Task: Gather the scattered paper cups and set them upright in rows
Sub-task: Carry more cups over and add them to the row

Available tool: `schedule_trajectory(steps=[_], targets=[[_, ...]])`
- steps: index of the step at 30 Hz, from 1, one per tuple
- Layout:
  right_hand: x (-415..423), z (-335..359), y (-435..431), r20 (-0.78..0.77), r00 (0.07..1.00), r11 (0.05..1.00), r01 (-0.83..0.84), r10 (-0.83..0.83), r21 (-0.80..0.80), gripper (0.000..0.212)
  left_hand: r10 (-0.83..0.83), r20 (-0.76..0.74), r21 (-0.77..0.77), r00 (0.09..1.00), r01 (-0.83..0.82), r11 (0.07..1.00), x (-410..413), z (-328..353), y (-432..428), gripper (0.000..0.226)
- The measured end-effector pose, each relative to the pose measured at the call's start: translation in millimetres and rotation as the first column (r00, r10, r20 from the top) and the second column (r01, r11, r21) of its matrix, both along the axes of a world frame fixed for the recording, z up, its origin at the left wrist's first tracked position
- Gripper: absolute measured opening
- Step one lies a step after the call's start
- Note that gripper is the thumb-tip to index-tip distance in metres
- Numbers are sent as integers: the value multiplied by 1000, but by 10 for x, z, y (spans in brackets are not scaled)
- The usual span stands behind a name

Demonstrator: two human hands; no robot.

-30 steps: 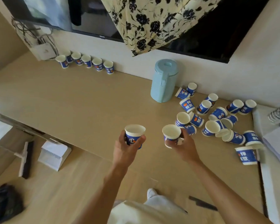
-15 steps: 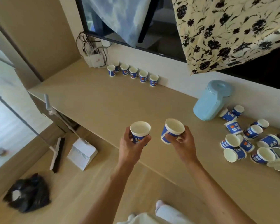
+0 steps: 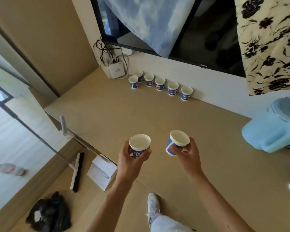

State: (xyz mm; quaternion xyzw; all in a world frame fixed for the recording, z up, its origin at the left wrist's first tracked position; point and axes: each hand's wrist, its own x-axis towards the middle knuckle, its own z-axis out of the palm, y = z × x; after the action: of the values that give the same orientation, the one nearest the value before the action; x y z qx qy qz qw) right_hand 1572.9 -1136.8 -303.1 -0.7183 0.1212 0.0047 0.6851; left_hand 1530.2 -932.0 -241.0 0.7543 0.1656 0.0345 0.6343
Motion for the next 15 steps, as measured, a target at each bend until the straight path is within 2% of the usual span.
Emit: schedule_trajectory(steps=[7, 15], targets=[[784, 5, 493, -32, 999, 1000, -3, 3, 3, 46, -2, -42, -1, 999, 2, 1000, 816, 14, 488, 45], [1446, -189, 799, -70, 992, 994, 102, -104, -23, 57, -100, -83, 2, 992, 101, 995, 1803, -449, 840, 53]])
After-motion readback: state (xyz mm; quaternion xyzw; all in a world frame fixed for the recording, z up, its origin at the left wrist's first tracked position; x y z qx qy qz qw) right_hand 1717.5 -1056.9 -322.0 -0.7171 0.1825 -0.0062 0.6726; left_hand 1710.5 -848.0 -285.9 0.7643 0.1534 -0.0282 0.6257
